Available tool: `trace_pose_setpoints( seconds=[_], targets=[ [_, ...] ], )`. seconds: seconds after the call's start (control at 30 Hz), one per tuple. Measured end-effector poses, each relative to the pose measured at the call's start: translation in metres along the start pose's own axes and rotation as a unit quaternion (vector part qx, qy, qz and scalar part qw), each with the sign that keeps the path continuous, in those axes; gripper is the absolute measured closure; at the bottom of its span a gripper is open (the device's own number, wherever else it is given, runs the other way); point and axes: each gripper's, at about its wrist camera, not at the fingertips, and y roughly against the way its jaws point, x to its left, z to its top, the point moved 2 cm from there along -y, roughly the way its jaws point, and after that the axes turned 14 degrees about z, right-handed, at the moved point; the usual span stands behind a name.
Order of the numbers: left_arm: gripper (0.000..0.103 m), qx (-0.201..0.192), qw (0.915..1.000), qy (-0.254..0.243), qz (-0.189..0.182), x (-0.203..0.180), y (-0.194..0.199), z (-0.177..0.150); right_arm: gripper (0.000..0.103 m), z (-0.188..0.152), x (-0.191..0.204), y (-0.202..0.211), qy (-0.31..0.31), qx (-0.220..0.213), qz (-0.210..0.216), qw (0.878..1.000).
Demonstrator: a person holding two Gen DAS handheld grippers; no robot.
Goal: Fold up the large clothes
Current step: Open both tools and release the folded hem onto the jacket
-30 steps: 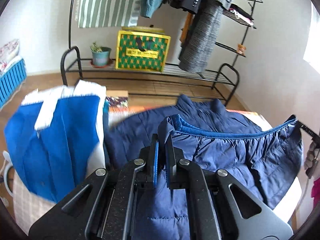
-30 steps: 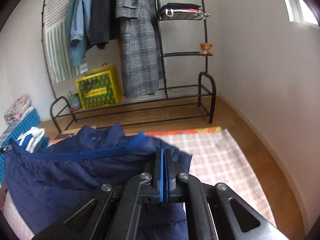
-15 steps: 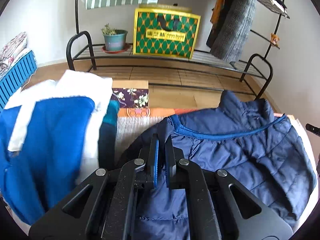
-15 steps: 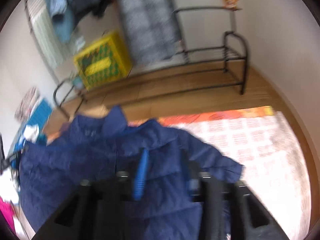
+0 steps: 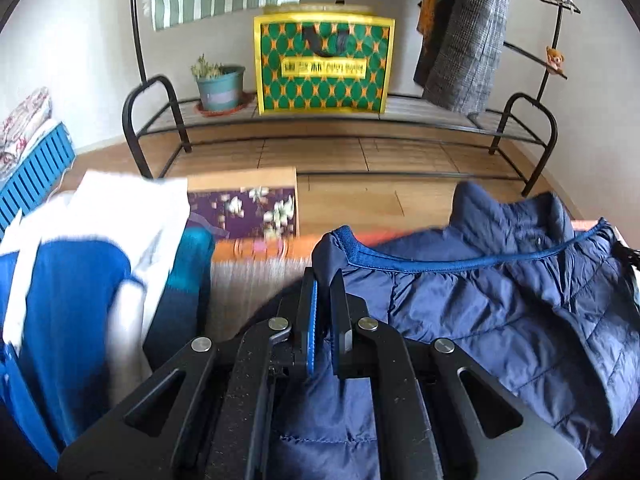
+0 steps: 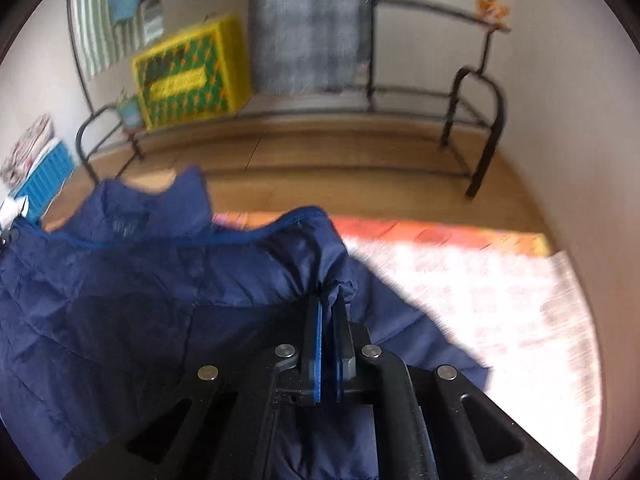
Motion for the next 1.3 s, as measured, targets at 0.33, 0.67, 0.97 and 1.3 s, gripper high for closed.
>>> trace_pose_setpoints(
  seconds=[0.33, 0.67, 0.97, 1.3],
  targets=[
    [0.097, 0.022, 0.9991, 0.002, 0.037, -0.022, -0.052, 0.008, 0.101, 0.001, -0.022, -0.022, 0.002, 0.0, -0.077, 0.997],
    [0.065, 0.0, 0.9968, 0.004, 0.08, -0.004, -0.013, 0.023, 0.075, -0.005, -0.019, 0.015, -0.011, -0.012, -0.047, 0.999],
    [0.065, -0.026, 0.9964, -0.053, -0.061, -0.066, 0.107, -0.018, 0.062, -0.07, 0.023, 0.143, -0.057, -0.057, 0.038, 0.996],
    [0.065, -0.01, 0.9805, -0.168, -0.102, -0.208, 0.123, -0.103, 0.032, -0.191, -0.007, 0.181, -0.212, -0.039, 0.003, 0.977]
  ],
)
